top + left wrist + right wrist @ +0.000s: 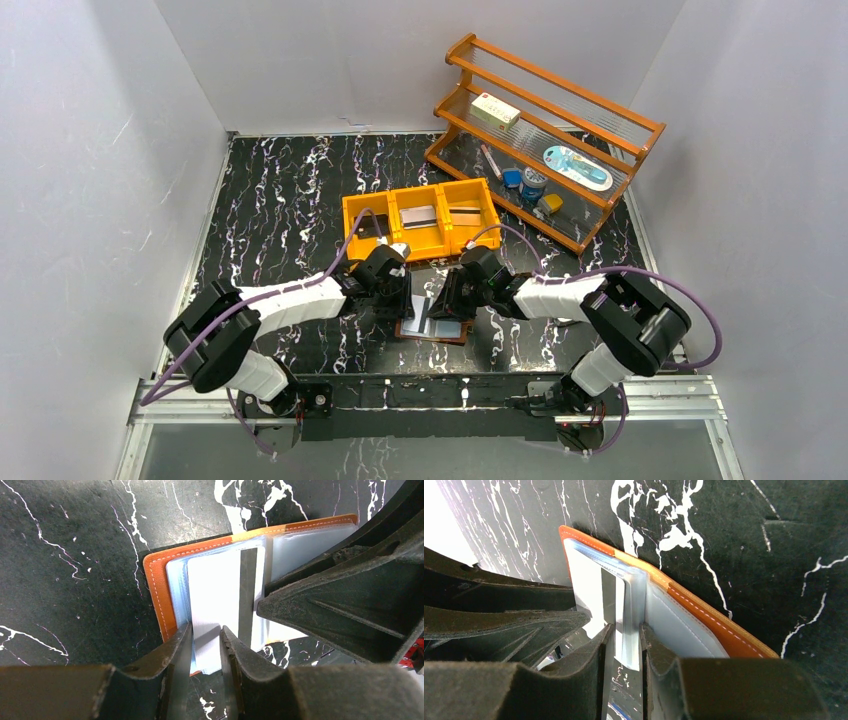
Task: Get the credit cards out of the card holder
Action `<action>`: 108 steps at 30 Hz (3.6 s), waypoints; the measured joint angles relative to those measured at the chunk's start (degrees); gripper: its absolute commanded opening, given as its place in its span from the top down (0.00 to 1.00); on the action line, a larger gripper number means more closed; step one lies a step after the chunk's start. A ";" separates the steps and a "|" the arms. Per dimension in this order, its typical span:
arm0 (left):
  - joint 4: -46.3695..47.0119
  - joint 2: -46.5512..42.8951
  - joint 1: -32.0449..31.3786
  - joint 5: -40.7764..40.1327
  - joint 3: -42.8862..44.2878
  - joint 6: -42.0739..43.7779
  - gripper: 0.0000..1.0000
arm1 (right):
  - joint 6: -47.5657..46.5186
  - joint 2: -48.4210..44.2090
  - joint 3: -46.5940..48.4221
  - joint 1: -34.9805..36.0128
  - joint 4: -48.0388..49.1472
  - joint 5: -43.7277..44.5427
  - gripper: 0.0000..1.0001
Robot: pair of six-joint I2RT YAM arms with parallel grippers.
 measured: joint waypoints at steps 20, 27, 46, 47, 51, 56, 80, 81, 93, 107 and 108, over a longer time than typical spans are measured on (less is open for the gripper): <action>-1.62 -1.38 0.39 0.55 -0.26 1.75 0.99 | 0.22 1.09 0.85 -0.48 -0.31 -1.44 0.69; -2.32 -1.79 0.33 0.72 -0.26 1.75 1.00 | -0.83 0.55 2.32 -0.31 -2.05 -0.48 0.68; -0.33 -1.66 0.22 1.81 -0.72 0.70 0.89 | -0.63 1.57 4.90 0.07 -1.60 -1.31 0.66; -0.35 -1.60 0.22 1.84 -0.79 0.66 0.88 | -0.61 1.68 4.90 0.07 -1.55 -1.38 0.65; -0.44 -1.68 0.22 1.57 -0.92 0.46 0.84 | -0.61 1.77 4.83 0.07 -1.68 -0.79 0.65; -1.86 -3.61 0.22 0.44 -0.96 0.50 0.79 | -0.70 1.88 4.83 0.07 -2.10 -0.17 0.67; -1.97 -4.39 0.22 -0.22 -2.62 -0.39 0.76 | -0.63 3.91 4.72 0.07 -0.35 -1.86 0.70; -2.03 -4.50 0.22 -0.24 -2.62 -0.39 0.76 | -0.66 3.91 4.72 0.07 -0.22 -1.92 0.71; 0.20 -3.19 0.24 0.61 -3.98 -1.22 0.79 | -0.90 4.83 4.74 1.01 1.79 -4.92 0.73; -0.20 -4.07 0.24 0.22 -4.13 -1.55 0.73 | -1.66 5.33 4.74 1.25 3.48 -6.34 1.00; -0.96 -4.85 0.22 -0.24 -4.13 -1.53 0.71 | -1.77 5.01 4.74 1.25 3.45 -6.32 1.00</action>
